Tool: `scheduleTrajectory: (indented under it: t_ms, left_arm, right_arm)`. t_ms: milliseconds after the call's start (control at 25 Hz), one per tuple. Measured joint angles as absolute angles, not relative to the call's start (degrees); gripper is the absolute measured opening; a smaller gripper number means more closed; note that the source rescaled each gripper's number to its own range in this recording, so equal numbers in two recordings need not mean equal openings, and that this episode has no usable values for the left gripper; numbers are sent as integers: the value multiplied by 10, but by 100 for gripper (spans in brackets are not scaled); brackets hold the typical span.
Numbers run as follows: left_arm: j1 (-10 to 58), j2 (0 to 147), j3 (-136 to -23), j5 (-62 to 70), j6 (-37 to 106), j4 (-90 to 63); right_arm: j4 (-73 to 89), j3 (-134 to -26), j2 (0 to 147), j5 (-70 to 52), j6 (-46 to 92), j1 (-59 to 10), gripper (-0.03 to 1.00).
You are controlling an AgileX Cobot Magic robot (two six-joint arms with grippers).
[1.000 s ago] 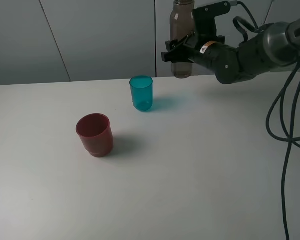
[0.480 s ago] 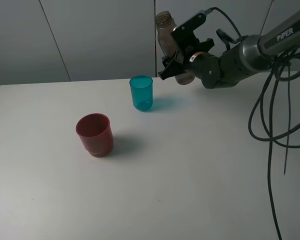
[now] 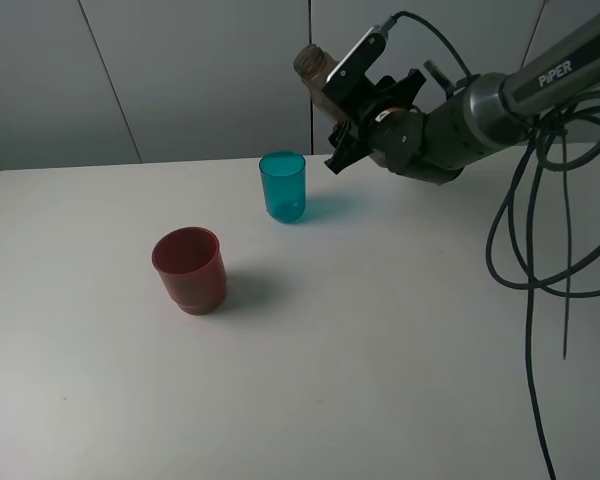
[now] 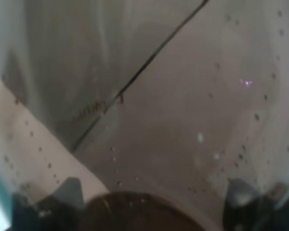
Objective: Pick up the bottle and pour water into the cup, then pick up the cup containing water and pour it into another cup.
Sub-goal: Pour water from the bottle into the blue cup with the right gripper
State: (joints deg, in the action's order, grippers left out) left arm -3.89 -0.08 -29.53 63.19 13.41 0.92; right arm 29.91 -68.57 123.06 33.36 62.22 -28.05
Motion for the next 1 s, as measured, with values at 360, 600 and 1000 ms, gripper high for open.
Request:
scheduleTrajectory:
  t_ms: [360,600,1000]
  left_arm:
    - [-39,-1,-295,632,134,9]
    - [-39,-1,-295,632,134,9]
    - [-39,-1,-295,632,134,9]
  right_arm:
    - [309,-688,1248,345,687,-291,5]
    - [297,-688,1259,348,687,-292,5]
    - [214,-691,1259,360,684,-290,5]
